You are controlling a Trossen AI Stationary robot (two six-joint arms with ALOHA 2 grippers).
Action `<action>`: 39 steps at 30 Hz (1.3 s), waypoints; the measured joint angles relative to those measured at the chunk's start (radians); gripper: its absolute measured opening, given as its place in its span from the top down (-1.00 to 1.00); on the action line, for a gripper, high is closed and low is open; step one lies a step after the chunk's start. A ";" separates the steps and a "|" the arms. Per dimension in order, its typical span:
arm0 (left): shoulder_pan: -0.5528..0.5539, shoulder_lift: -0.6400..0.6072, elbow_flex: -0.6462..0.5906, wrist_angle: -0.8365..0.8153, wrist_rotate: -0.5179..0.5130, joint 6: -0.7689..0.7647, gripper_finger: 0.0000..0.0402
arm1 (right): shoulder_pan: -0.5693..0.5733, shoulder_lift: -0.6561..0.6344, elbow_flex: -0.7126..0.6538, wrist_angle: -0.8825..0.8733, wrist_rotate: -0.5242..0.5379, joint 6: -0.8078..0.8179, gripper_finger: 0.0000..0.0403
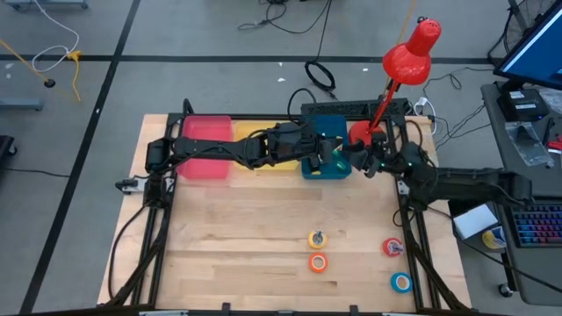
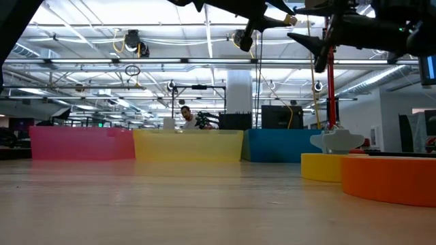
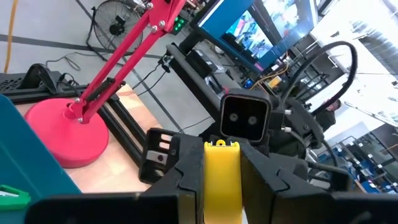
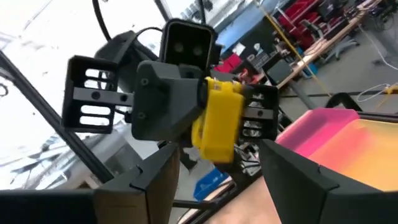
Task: Pick and place Stapler, Stapler remover, tape
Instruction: Put the yellow small stapler into the blue bin
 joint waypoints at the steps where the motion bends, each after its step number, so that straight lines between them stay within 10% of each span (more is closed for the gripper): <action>1: 0.000 0.000 0.000 -0.001 0.000 0.002 0.66 | -0.003 0.022 0.018 0.003 -0.013 -0.007 -0.07; 39: 0.001 -0.004 0.001 -0.102 0.161 0.031 0.66 | -0.062 0.092 0.082 -0.038 -0.225 -0.004 0.66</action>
